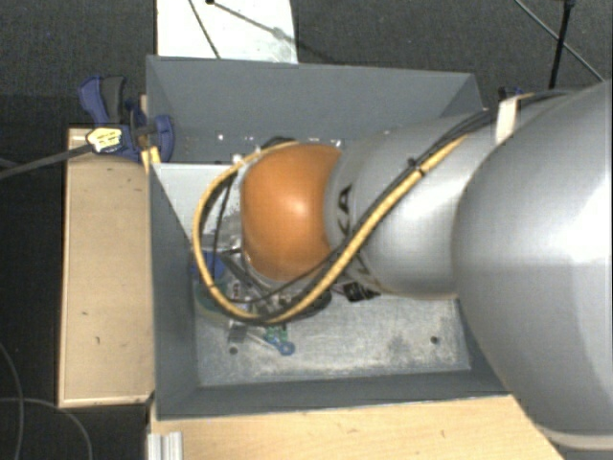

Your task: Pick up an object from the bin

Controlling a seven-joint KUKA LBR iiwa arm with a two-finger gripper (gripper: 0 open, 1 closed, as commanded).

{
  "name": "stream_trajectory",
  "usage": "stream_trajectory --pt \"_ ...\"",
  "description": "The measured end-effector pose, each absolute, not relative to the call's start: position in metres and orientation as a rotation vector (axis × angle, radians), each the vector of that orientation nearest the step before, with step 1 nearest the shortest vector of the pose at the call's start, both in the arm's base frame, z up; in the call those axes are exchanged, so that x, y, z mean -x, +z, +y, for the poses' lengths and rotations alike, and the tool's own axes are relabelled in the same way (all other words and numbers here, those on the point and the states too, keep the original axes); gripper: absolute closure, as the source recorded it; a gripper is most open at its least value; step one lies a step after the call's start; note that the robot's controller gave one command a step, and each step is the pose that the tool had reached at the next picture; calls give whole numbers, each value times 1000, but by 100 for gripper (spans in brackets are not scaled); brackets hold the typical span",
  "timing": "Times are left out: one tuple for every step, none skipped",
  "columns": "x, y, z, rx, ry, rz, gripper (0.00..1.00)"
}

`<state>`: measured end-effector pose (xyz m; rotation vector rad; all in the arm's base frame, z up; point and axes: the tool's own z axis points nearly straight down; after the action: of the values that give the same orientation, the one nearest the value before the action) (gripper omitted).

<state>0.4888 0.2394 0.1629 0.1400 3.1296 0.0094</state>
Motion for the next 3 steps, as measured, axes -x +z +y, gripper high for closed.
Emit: stream_trajectory --pt "-487 158 238 -145 2 3137 0" --pt "-500 131 136 -344 -5 3123 0" --pt "-553 70 140 -256 3 3119 0"
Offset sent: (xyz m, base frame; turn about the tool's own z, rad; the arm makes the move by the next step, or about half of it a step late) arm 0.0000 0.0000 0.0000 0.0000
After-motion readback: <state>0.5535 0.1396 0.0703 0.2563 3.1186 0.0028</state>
